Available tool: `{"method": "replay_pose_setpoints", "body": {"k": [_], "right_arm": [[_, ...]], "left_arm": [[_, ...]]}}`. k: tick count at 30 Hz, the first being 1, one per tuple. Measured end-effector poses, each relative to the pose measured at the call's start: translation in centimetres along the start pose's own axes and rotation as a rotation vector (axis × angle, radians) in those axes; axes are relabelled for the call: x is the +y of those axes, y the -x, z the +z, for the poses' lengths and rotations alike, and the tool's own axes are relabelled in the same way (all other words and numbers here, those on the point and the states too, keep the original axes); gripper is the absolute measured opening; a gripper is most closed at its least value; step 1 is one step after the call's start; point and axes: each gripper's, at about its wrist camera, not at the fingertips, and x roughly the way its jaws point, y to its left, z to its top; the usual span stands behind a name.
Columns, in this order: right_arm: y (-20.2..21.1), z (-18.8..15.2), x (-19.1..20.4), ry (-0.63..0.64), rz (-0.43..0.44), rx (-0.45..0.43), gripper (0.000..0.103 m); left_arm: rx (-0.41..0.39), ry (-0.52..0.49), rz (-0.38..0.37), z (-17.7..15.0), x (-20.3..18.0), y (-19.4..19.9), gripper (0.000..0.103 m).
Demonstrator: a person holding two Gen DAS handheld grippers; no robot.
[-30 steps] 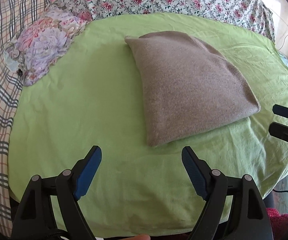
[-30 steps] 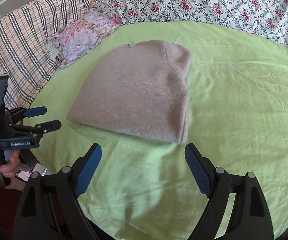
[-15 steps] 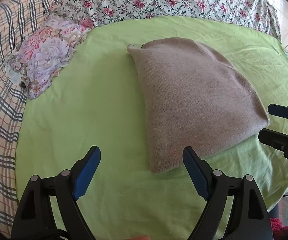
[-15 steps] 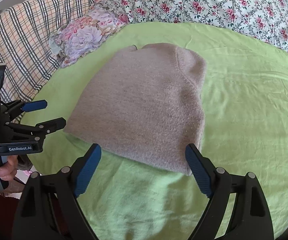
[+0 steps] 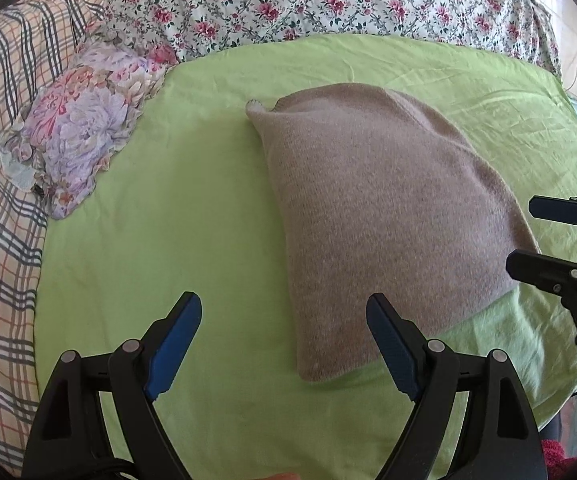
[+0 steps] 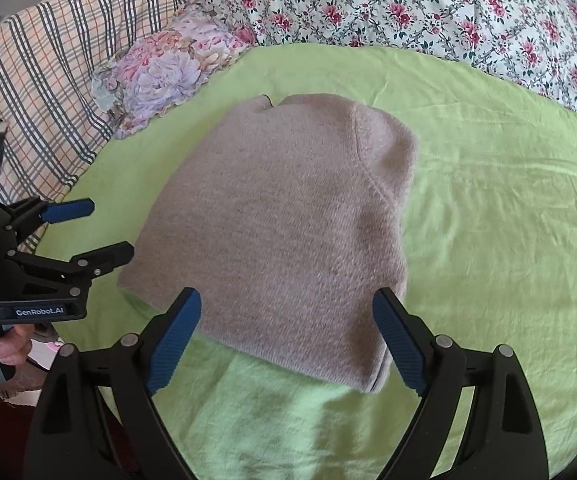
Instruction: Fold small clothes
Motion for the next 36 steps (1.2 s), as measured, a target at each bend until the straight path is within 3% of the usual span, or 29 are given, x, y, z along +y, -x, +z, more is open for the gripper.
{"method": "replay_pose_setpoints", "body": {"k": [10, 36], "right_arm": [[-0.9, 1.5, -0.3, 0.004, -0.005, 0.031, 0.088], [-1.7, 3.5, -2.5, -0.077, 0.024, 0.022, 0.088]], "left_arm": [[0.034, 0.064, -0.11, 1.9, 0.6, -1.0, 0.086], [0.005, 0.056, -0.113, 3.7, 0.0, -1.2, 0.087]]}}
